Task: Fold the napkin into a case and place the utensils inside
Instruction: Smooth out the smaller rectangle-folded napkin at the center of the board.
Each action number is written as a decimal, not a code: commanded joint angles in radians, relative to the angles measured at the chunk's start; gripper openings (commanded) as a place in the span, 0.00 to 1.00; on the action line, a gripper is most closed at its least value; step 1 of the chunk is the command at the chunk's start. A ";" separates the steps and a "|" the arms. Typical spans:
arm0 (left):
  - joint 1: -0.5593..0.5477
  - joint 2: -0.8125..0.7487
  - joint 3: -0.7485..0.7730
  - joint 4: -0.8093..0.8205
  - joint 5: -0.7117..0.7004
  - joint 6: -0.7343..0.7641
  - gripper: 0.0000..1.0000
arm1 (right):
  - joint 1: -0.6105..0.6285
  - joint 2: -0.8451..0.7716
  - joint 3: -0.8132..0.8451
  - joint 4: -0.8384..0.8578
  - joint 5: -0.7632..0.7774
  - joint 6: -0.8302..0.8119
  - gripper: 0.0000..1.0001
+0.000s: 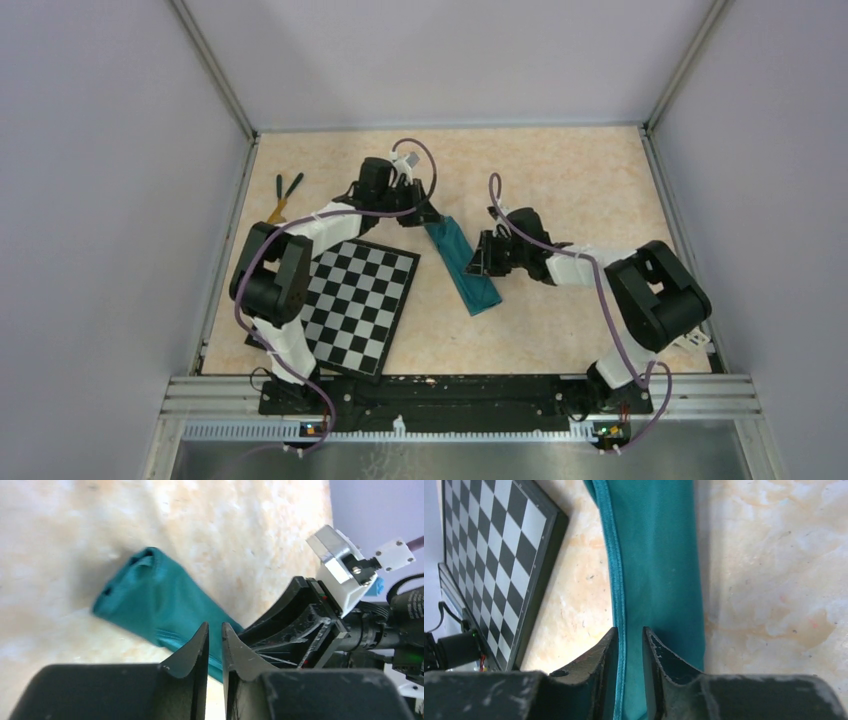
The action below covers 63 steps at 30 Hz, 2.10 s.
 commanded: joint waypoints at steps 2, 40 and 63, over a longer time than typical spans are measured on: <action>0.066 0.030 0.039 -0.081 -0.052 0.042 0.18 | -0.004 0.056 0.084 0.122 0.047 0.094 0.19; 0.029 0.020 -0.007 -0.064 -0.264 0.036 0.34 | -0.016 0.459 0.308 0.420 -0.001 0.382 0.00; 0.001 0.187 0.070 -0.001 -0.168 -0.018 0.28 | 0.168 -0.006 0.222 -0.163 0.367 -0.208 0.59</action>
